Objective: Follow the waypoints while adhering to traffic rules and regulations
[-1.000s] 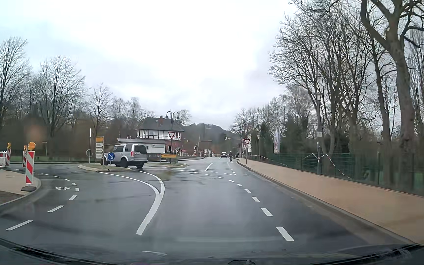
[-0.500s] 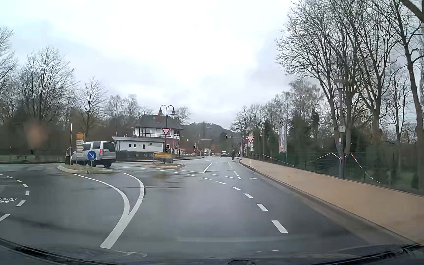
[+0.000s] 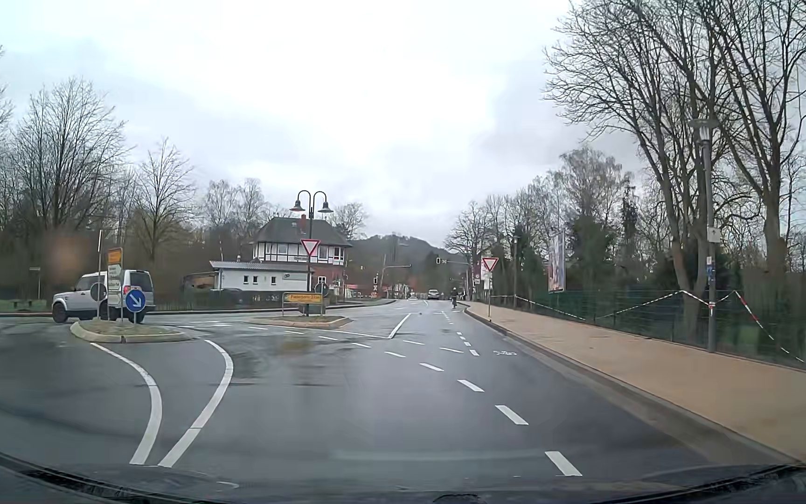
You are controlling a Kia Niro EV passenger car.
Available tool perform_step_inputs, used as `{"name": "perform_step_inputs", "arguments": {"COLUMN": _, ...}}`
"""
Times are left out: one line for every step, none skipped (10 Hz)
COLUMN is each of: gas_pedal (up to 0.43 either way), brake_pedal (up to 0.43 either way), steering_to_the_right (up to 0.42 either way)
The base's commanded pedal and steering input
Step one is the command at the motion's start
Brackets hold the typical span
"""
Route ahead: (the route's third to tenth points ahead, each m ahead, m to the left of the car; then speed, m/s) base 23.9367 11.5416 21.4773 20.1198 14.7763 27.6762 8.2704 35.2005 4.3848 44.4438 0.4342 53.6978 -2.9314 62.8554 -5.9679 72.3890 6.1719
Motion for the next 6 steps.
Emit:
{"name": "perform_step_inputs", "arguments": {"gas_pedal": 0.079, "brake_pedal": 0.000, "steering_to_the_right": -0.048}}
{"name": "perform_step_inputs", "arguments": {"gas_pedal": 0.079, "brake_pedal": 0.000, "steering_to_the_right": -0.061}}
{"name": "perform_step_inputs", "arguments": {"gas_pedal": 0.079, "brake_pedal": 0.000, "steering_to_the_right": -0.073}}
{"name": "perform_step_inputs", "arguments": {"gas_pedal": 0.079, "brake_pedal": 0.000, "steering_to_the_right": -0.082}}
{"name": "perform_step_inputs", "arguments": {"gas_pedal": 0.079, "brake_pedal": 0.000, "steering_to_the_right": -0.088}}
{"name": "perform_step_inputs", "arguments": {"gas_pedal": 0.079, "brake_pedal": 0.000, "steering_to_the_right": -0.094}}
